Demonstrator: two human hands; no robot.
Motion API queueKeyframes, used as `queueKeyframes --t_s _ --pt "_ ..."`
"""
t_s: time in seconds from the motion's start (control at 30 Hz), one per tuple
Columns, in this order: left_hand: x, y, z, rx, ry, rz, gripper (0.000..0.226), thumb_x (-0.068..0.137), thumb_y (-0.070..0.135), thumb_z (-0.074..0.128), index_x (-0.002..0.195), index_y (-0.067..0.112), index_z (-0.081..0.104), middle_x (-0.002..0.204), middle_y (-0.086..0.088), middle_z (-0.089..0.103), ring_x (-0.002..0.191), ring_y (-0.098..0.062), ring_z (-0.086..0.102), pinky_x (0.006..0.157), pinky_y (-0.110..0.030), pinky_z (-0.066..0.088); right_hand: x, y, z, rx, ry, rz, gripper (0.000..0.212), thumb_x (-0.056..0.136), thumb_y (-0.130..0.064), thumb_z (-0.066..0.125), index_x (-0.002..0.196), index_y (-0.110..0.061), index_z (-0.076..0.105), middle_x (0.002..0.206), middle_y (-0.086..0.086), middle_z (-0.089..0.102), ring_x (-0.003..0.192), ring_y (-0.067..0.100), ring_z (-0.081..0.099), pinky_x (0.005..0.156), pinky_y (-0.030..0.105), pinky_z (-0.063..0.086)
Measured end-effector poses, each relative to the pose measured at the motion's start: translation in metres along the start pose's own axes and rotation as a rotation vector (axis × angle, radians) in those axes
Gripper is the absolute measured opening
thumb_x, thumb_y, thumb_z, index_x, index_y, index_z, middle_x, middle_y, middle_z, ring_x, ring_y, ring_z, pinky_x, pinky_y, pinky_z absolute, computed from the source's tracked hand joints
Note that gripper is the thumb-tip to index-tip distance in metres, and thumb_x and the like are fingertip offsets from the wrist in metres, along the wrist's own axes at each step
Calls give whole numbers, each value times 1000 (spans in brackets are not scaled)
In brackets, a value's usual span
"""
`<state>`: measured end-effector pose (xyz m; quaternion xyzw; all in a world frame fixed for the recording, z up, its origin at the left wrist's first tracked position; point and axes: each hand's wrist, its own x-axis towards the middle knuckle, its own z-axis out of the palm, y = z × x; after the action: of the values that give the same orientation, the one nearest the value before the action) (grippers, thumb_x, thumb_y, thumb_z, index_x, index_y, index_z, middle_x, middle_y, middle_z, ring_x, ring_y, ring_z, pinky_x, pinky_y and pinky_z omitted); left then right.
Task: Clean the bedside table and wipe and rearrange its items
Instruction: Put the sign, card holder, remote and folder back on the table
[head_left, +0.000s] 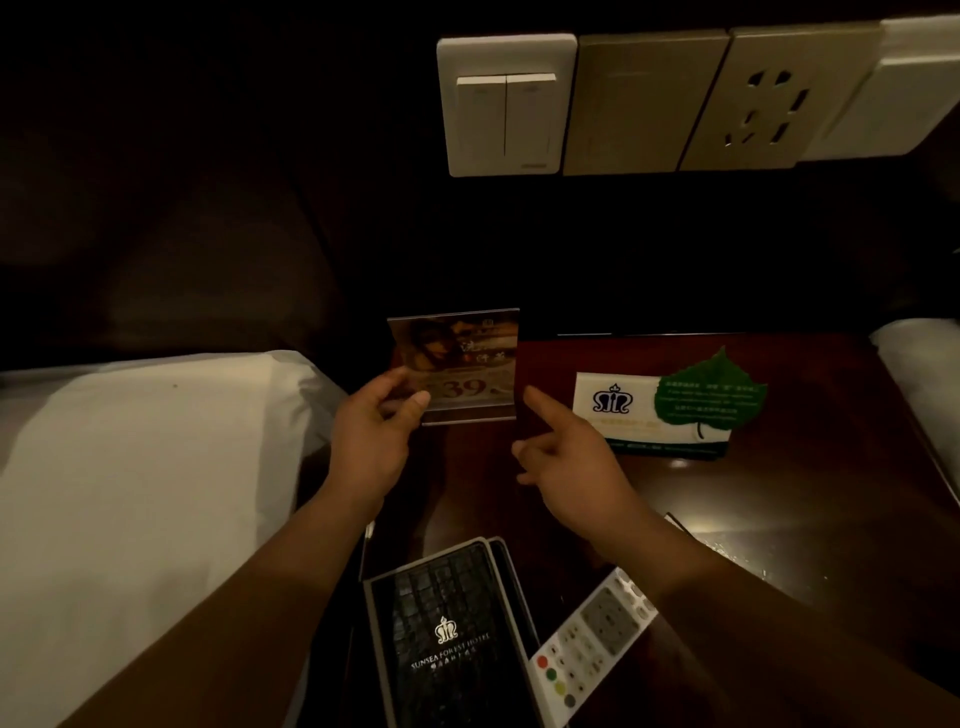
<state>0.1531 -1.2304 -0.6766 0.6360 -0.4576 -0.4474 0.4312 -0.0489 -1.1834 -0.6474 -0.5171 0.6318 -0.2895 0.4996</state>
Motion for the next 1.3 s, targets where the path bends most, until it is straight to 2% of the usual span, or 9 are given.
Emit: queueKeyframes --t_s 0.13,0.27,0.5,0.67,0.77,0.87,1.03,1.13,1.3 --pt "0 2 1 -36 48 -12 21 97 11 61 116 14 69 114 -10 71 105 -24 68 84 -32 56 -30 11 -33 114 112 -76 45 93 -6 58 130 -31 55 104 -11 68 84 14 69 73 30 60" --pt "4 4 1 -33 65 -45 22 98 10 59 117 5 69 119 -17 69 106 -26 67 76 -27 55 -62 31 -83 206 358 -99 32 91 -5 58 102 -34 66 96 -6 71 77 12 70 61 20 58" --pt "-5 14 -1 -34 71 -45 25 97 10 60 122 11 66 112 -10 70 103 -23 68 76 -28 57 -66 65 -135 170 754 -82 31 89 -1 59 109 -25 62 93 7 68 61 8 66 49 20 55" --pt "-61 34 8 -8 353 -97 25 90 7 61 97 30 67 85 0 70 67 -9 67 65 -35 56 -46 67 -143 203 594 163 65 87 -6 64 142 -30 39 133 -11 51 98 15 62 60 27 51" --pt "-94 58 51 64 -61 -119 46 90 6 61 117 43 62 111 10 69 89 -2 67 68 -17 55 -37 61 -143 153 444 135 60 89 -8 62 142 -26 40 126 -11 61 98 11 64 60 29 52" --pt "-101 71 107 115 -319 -211 73 87 10 63 151 30 35 143 12 48 130 -9 47 105 -35 45 -27 60 -140 153 369 140 40 91 -10 61 128 -22 52 115 -1 67 100 18 66 67 35 57" --pt "-97 69 141 -22 -241 -220 62 86 11 60 144 27 46 141 5 49 116 -5 44 99 -29 40 -8 66 -135 249 404 138 26 91 -15 64 115 -18 57 106 8 67 96 27 68 78 41 59" --pt "-90 66 144 -48 -210 -226 72 87 12 62 152 25 35 145 6 47 125 -8 43 106 -33 40 6 67 -132 244 415 119 32 90 -16 65 120 -12 56 103 10 67 92 26 68 72 36 59" --pt "-86 58 139 -23 -38 -291 60 89 11 61 145 22 43 145 -1 49 125 -17 51 105 -38 46 25 59 -135 258 431 94 37 87 -12 69 121 -7 54 99 10 65 90 22 66 68 30 56"
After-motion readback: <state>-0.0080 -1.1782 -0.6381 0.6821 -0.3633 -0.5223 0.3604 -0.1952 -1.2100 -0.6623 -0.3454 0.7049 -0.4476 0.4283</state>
